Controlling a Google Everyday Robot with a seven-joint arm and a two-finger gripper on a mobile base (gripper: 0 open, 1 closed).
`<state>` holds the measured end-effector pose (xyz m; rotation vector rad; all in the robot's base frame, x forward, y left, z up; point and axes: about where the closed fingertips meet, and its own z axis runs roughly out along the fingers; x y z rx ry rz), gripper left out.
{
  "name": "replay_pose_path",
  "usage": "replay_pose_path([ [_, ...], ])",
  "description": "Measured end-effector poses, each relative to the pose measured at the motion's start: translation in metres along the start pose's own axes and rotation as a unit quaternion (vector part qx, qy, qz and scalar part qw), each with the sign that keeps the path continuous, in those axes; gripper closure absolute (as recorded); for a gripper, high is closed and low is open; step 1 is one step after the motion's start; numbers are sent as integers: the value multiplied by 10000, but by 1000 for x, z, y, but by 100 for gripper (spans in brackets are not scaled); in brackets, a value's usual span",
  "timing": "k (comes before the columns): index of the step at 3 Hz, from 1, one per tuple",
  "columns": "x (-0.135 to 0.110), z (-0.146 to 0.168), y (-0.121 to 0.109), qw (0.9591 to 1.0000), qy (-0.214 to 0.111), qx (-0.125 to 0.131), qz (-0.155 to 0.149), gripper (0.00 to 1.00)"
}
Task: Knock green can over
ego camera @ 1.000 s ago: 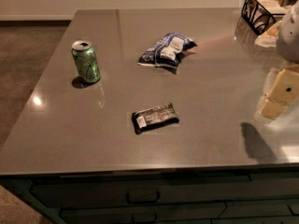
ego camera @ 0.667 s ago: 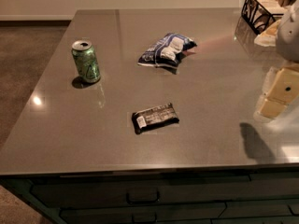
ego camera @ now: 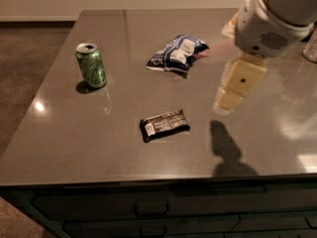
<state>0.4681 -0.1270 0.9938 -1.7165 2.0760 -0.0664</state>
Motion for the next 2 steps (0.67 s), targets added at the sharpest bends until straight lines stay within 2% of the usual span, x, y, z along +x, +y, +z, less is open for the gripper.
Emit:
replay_pose_path([
  [1, -55, 32, -10, 9996, -244, 70, 86, 0],
  [2, -102, 68, -19, 9982, -482, 160, 314, 0],
])
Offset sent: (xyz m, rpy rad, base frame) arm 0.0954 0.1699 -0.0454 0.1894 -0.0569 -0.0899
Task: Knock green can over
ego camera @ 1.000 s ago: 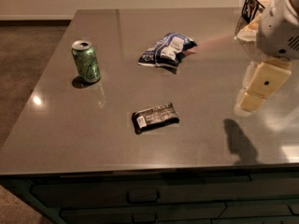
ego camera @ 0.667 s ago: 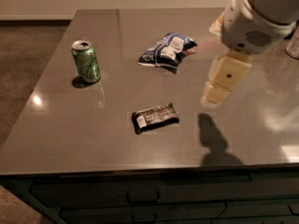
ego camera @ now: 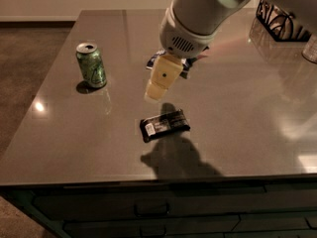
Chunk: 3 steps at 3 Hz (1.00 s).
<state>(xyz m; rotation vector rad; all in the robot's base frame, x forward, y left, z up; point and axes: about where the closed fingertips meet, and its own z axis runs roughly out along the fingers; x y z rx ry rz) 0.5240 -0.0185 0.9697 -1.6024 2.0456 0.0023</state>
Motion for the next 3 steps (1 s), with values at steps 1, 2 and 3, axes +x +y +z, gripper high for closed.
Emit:
replay_pose_path([
  [1, -31, 40, -15, 9983, -274, 57, 520, 0],
  [2, -60, 71, -27, 9916, -663, 130, 1105, 0],
  [3, -92, 105, -34, 9830, -1062, 135, 1495, 0],
])
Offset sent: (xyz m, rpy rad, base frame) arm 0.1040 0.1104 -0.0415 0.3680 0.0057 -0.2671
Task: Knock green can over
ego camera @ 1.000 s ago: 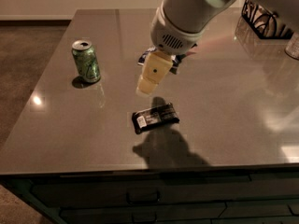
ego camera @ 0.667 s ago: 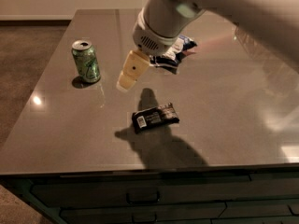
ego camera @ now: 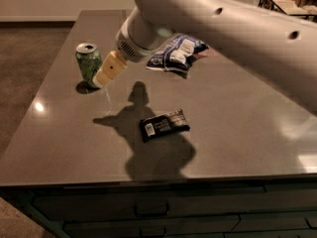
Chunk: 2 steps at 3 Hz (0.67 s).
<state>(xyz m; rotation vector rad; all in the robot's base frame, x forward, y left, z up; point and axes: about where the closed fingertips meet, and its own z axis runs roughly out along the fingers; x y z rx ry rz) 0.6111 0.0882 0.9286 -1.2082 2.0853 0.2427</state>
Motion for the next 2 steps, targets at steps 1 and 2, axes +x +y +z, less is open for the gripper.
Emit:
replay_pose_path([
  [1, -27, 36, 3, 9993, -340, -45, 118, 0],
  [2, -48, 69, 4, 9983, -533, -127, 189, 0],
])
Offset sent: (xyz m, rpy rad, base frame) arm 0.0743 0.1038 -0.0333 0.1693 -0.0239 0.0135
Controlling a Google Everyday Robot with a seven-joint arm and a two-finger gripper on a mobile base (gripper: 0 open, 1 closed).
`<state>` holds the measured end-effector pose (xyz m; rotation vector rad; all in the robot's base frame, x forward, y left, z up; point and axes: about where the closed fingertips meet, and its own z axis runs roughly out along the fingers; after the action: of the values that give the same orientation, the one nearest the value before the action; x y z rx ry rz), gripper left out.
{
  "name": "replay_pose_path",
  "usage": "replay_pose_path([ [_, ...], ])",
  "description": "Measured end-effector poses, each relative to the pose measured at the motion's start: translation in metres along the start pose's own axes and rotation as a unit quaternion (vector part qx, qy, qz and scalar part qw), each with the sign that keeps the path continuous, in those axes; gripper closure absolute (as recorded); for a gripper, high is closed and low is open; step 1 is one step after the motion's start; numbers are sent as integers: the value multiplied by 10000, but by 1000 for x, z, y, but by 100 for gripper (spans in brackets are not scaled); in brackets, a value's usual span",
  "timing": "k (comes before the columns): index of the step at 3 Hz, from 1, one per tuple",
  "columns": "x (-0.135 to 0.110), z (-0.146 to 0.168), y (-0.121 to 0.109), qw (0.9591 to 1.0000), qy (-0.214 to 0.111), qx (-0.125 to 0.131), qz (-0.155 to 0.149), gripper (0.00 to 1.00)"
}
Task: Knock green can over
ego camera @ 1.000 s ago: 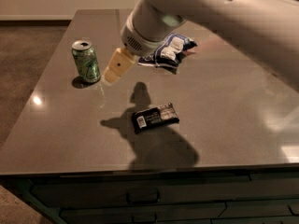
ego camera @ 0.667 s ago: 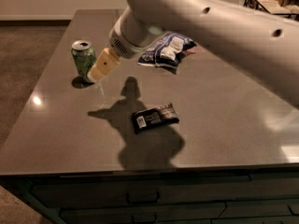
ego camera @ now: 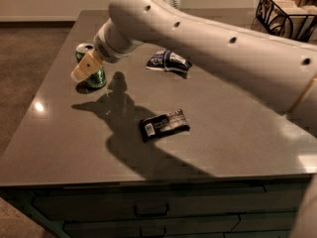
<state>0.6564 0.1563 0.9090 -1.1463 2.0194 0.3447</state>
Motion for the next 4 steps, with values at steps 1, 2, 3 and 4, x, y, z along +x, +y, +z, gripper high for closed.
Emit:
replay_pose_path([
  [1, -14, 22, 5, 9998, -165, -140, 45, 0],
  [2, -20, 34, 8, 9993, -257, -269, 102, 19],
  [3, -22, 32, 9, 9983, -400, -400, 143, 42],
  [4, -22, 18, 10, 9969, -487, -600, 119, 65],
])
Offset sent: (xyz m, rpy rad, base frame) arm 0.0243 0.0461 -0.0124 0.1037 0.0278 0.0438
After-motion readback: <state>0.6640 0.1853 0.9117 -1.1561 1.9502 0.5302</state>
